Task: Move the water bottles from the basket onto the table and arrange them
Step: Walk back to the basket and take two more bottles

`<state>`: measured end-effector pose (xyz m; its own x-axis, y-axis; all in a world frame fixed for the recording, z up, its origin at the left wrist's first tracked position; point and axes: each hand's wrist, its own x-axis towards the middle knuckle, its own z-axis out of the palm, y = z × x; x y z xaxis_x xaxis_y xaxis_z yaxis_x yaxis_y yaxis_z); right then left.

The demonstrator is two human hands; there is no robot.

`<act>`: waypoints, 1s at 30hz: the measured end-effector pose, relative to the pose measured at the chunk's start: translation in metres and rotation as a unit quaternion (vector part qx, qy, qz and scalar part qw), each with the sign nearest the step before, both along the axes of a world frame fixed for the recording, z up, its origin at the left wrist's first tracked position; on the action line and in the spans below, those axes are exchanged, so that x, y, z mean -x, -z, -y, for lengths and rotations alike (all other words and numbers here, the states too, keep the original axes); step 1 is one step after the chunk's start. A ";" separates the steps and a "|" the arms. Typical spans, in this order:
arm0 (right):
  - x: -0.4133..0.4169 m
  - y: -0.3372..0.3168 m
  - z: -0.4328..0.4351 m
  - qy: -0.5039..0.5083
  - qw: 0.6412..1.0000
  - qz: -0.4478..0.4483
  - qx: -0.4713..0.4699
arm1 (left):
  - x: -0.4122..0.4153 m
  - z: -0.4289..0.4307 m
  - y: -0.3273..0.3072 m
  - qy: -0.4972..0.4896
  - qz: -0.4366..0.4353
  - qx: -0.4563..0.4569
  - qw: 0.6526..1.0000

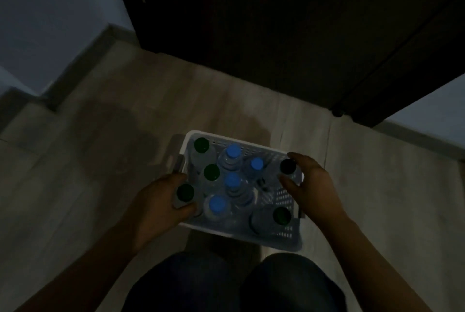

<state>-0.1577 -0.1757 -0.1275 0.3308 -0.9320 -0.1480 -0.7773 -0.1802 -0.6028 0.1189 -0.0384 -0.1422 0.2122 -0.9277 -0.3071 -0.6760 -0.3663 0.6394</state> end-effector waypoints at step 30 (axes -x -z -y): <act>-0.008 0.082 0.007 0.088 0.960 0.253 0.085 | 0.004 -0.011 0.054 0.027 0.019 0.192 0.981</act>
<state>-0.1501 -0.1828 -0.2092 0.1552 -0.9766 0.1487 -0.4193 -0.2014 -0.8852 0.1148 -0.0269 -0.1965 0.1642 -0.9836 0.0740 -0.7140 -0.0668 0.6970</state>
